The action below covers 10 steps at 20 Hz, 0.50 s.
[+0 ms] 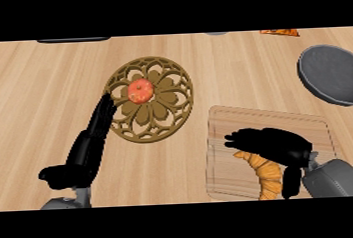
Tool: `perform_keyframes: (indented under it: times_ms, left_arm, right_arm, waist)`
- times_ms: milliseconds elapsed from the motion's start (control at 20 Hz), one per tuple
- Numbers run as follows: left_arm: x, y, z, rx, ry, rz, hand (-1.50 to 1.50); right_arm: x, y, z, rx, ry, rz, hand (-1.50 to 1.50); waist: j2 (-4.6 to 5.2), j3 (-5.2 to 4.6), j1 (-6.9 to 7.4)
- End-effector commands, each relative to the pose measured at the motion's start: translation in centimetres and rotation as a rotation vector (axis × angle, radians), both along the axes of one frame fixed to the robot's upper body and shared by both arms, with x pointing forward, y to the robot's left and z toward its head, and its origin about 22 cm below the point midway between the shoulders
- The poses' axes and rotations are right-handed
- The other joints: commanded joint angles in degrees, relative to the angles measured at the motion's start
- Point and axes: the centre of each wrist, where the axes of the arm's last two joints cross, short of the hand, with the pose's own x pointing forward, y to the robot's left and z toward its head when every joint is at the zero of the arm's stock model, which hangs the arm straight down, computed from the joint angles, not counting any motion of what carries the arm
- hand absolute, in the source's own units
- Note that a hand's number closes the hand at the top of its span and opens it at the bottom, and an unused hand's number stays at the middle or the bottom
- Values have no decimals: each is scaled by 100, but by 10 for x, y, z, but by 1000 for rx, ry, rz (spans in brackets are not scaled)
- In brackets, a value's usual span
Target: Pick the croissant from the cutting board and place it in the pan
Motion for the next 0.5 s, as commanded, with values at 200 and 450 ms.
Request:
perform_keyframes:
  times_ms: [200, 450]
  left_arm:
    - [11, -6, -3, -13, 1, 0, 0]
    - [7, 4, -15, -17, -6, -6, 0]
  right_arm:
    - [12, 15, -8, -66, -3, 1, -150]
    - [-1, 25, -30, -115, -70, 133, 150]
  waist:
    - [1, 2, -10]
    - [5, 1, -9]
